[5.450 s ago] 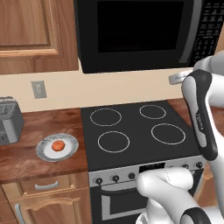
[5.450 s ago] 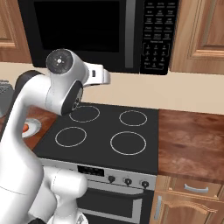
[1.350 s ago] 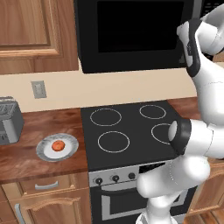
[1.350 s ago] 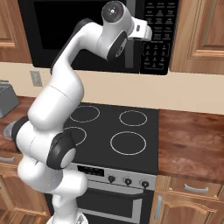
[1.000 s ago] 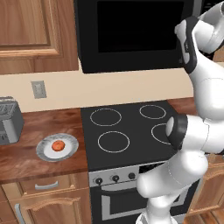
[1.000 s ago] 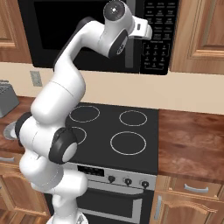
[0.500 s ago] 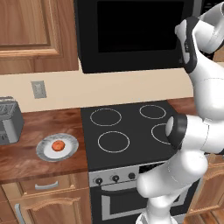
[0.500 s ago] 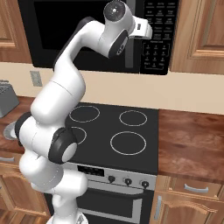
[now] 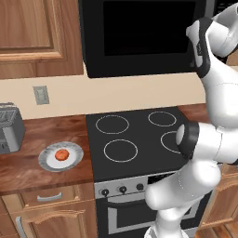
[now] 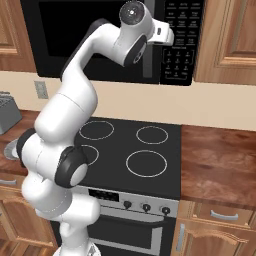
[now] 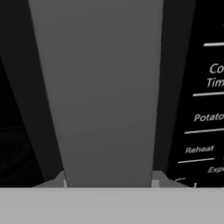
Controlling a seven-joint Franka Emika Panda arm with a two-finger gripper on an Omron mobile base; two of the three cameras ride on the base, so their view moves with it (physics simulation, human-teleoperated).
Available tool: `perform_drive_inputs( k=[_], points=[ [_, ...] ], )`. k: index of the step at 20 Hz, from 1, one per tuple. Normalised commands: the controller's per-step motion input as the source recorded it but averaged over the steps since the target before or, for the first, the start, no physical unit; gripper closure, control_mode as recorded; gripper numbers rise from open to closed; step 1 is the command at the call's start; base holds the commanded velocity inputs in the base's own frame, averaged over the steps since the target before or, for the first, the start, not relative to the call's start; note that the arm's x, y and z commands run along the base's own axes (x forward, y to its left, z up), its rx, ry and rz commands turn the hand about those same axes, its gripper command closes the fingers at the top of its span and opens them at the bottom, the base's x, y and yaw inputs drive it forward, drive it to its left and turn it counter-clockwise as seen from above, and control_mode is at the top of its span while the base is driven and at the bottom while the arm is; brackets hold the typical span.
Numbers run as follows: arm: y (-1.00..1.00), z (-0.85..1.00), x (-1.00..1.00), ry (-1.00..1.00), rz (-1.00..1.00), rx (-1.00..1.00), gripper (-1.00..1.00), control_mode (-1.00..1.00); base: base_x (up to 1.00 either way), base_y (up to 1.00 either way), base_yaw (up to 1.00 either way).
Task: Pick the squash from the counter and place it in the microwave. Then turn on the microwave.
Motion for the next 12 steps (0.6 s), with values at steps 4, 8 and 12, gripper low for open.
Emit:
perform_drive_inputs(
  k=[4, 8, 12],
  points=[
    [0.14, 0.00, -0.15, 0.00, 0.07, 0.11, 1.00, -1.00, 0.00, 0.00, 0.00],
    [0.17, 0.00, -0.29, 0.01, 0.05, 0.10, 1.00, -1.00, 0.00, 0.00, 0.00],
    [0.11, 0.00, -0.45, 0.00, 0.08, 0.06, 1.00, -1.00, 0.00, 0.00, 0.00]
  ],
)
